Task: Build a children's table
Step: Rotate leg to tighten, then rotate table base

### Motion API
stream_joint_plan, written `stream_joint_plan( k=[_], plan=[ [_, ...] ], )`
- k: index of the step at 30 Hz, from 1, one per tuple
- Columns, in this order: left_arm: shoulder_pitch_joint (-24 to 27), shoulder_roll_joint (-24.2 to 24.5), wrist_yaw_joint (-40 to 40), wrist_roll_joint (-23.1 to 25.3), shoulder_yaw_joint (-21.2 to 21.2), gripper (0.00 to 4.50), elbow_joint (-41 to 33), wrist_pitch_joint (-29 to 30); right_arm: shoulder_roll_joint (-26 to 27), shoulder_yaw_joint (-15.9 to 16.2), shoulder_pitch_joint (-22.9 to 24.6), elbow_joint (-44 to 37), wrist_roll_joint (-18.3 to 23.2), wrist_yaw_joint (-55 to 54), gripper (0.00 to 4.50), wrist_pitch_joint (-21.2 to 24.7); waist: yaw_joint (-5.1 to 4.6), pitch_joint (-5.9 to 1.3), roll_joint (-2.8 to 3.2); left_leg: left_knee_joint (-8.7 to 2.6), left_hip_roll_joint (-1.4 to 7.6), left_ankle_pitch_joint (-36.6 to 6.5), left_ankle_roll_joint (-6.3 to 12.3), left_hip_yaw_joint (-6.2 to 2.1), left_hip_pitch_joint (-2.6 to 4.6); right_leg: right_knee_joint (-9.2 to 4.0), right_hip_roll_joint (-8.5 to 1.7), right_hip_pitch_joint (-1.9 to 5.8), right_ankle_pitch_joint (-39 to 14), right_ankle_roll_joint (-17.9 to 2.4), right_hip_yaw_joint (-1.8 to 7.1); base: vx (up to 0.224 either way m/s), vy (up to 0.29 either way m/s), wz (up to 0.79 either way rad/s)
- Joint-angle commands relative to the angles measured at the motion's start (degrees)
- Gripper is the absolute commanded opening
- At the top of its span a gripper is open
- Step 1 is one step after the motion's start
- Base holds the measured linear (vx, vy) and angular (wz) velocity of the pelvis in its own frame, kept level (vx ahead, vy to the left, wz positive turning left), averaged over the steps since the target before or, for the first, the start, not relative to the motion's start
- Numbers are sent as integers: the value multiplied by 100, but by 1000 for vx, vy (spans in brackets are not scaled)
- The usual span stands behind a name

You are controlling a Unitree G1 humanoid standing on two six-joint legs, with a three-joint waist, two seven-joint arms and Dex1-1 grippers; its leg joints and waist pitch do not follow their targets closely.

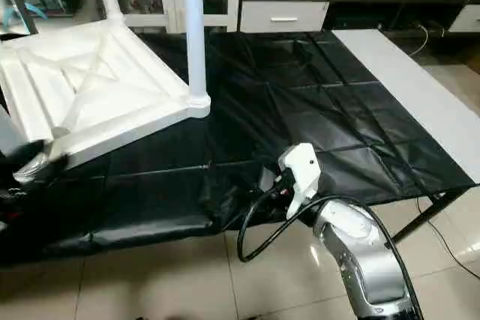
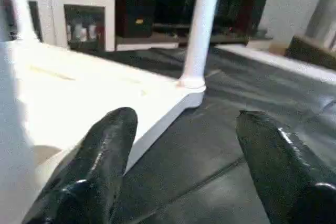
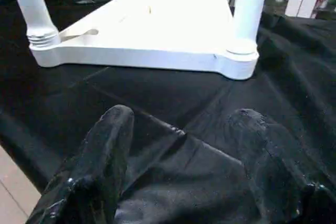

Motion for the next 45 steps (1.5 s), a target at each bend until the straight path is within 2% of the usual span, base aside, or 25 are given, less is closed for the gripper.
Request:
stream_joint_plan(
  k=[1,3,8,13,15,17,18,21,22,24,26,27,29,30,33,34,35,36,39,44,45],
  plan=[
    [32,83,-128,143,104,396,177,-125,-44,-94,-59,52,45,22,318,-52,1,-292,148,-522,82,-1831,-6,6,31,-362,-153,225,-1422,-864,224,0,0,0],
    [-84,183,-156,172,358,418,533,-197,-55,-113,-76,93,28,18,318,-70,7,-293,138,-516,82,-1768,3,19,40,-352,-159,228,-1340,-927,231,0,0,0],
    [-101,386,-284,157,506,447,861,-237,-90,-91,-82,114,-3,46,318,-92,10,-282,133,-527,86,-1957,-35,11,56,-368,-163,219,-1554,-888,229,0,0,0],
    [-310,502,-219,195,605,447,1162,-390,-205,5,-65,116,-10,220,318,-47,25,-279,126,-525,87,-2141,-51,7,85,-394,-169,200,-1772,-845,236,0,0,0],
    [-483,491,-189,223,650,447,1308,-442,-257,73,-25,49,55,362,318,1,27,-278,121,-534,89,-2093,-57,-2,61,-386,-174,223,-1753,-845,235,0,0,0],
    [-627,485,-192,217,642,447,1375,-425,-294,132,19,-53,172,521,318,74,37,-284,118,-524,84,-2104,-51,4,89,-395,-172,209,-1776,-838,235,0,0,0],
    [-820,448,-196,126,535,447,1287,-262,-331,242,72,-221,301,720,318,132,48,-291,123,-524,92,-2049,-36,-3,77,-378,-181,230,-1665,-887,238,0,0,0],
    [-960,414,-162,-59,391,447,1061,70,-325,319,93,-357,455,835,318,215,54,-288,123,-527,103,-2043,-72,-17,49,-344,-189,245,-1631,-928,233,0,0,0],
    [-1001,399,-151,-97,367,447,1012,110,-322,336,94,-384,468,851,318,211,61,-277,128,-528,98,-2138,-83,-18,61,-369,-195,231,-1850,-889,231,0,0,0],
    [-1146,374,-136,-127,221,447,942,210,-301,384,113,-490,516,912,318,215,76,-286,139,-514,101,-2199,-123,-13,100,-391,-197,201,-1928,-883,239,0,0,0],
    [-1333,360,88,93,-17,447,926,384,-288,428,136,-550,516,938,318,216,94,-279,134,-523,97,-2204,-130,-9,101,-386,-174,203,-1861,-868,240,0,0,0],
    [-1474,335,317,335,-132,447,967,400,-289,445,140,-550,509,937,318,210,131,-265,144,-527,94,-2360,-163,-19,123,-404,-186,200,-2077,-802,234,0,0,0],
    [-1564,311,436,519,-196,447,1020,325,-290,453,140,-547,507,937,318,207,129,-260,127,-532,93,-2402,-166,-18,125,-428,-184,202,-2169,-760,232,0,0,0],
    [-1605,279,512,659,-274,447,989,319,-302,464,139,-552,515,932,318,212,134,-269,143,-531,84,-2410,-206,-51,117,-444,-205,229,-2362,-632,229,0,0,0],
    [-1504,231,442,396,-280,447,695,553,-316,465,147,-566,520,926,318,215,117,-274,132,-542,86,-2402,-227,-70,85,-428,-218,259,-2413,-608,225,0,0,0],
    [-1408,190,414,164,-303,447,387,770,-343,442,181,-604,532,927,318,220,111,-277,135,-528,88,-2424,-221,-54,113,-430,-200,214,-2328,-683,234,0,0,0],
    [-1399,184,446,143,-348,447,305,858,-357,428,191,-610,539,926,318,219,106,-277,99,-535,96,-2406,-201,-53,95,-431,-192,224,-2256,-730,230,0,0,0],
    [-1418,184,489,250,-449,447,249,845,-372,410,200,-605,538,919,318,215,119,-282,116,-525,89,-2394,-194,-47,110,-424,-189,211,-2232,-743,233,0,0,0],
    [-1472,134,504,345,-542,447,201,801,-384,403,196,-582,520,921,318,204,120,-275,112,-531,81,-2355,-155,-47,93,-431,-179,223,-2250,-709,230,0,0,0],
    [-1660,-134,744,576,-1275,447,-502,1153,-383,430,134,-533,473,916,318,170,119,-284,113,-528,98,-2281,-181,-43,98,-422,-182,227,-2132,-720,234,0,0,0],
    [-1669,-147,751,580,-1295,447,-520,1158,-383,431,132,-531,470,915,318,168,118,-283,110,-528,97,-2267,-178,-47,94,-421,-185,231,-2118,-729,232,0,0,0]
  ],
)
